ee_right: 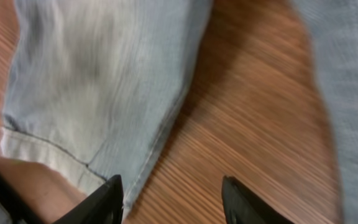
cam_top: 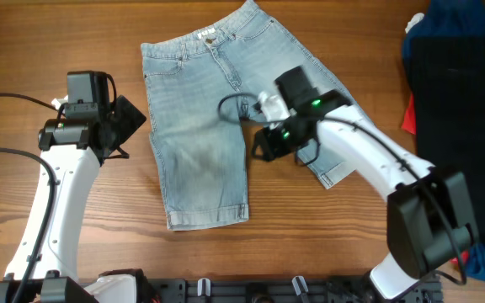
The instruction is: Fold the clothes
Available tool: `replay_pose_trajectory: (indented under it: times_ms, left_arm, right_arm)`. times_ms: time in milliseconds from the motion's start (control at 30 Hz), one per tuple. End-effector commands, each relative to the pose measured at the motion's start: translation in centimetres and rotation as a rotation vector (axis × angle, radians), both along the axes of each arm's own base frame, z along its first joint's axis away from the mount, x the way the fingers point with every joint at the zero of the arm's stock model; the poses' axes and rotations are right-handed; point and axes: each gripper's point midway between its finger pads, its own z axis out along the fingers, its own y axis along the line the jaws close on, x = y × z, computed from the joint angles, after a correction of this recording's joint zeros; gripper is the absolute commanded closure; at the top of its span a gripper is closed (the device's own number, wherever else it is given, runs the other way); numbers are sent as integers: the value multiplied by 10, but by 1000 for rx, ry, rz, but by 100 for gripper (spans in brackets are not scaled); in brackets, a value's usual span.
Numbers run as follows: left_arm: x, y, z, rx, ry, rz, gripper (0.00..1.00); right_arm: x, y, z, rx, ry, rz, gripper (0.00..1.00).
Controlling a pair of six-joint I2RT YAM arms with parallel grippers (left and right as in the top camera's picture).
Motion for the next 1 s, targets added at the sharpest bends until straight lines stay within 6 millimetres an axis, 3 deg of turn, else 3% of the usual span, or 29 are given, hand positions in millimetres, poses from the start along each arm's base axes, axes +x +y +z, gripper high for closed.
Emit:
replay_pose_trajectory:
  times_ms: [0,133,367,400,433,500,633,767,800,833,900,967]
  left_arm:
    - [3,1,2,6,-5,-10,0]
    - [3,1,2,6,-5,-10,0]
    - [2,1,2,6,-3,-10,0]
    - [3,1,2,6,-4,-10,0]
    - [3,1,2,6,-4,-10,0]
    - [3,1,2,6,-4,-10,0]
    - [3,2,2,7,-8,-10,0]
    - [6,2,4,7,-20,-10,0]
    - [6,2,4,7,-21,-10,0]
    - [6,2,4,7,-21,-10,0]
    - [7,2,4,7,-23,-10,0]
    - [12,1,6,18,-41,-38,0]
  right_arm:
    - [-23,9,-27,-119,-5,0,47]
    - [-44,32,-41,-215,-80,6,41]
    - [-68,34,-77,-349,-43,-5,41]
    - [-71,33,-80,-362,-30,-6,45]
    - [-74,30,-82,-377,-18,-19,59]
    - [-77,25,-83,-401,2,-54,96]
    - [-95,-2,-70,-500,86,-146,96]
    - [-116,-5,-37,-452,160,-151,96]
    - [-122,-3,-32,-431,180,-138,87]
    - [-123,-4,-29,-433,182,-138,52]
    - [-122,-4,-26,-423,173,-138,32]
    - [-110,-2,-16,-394,141,-161,29]
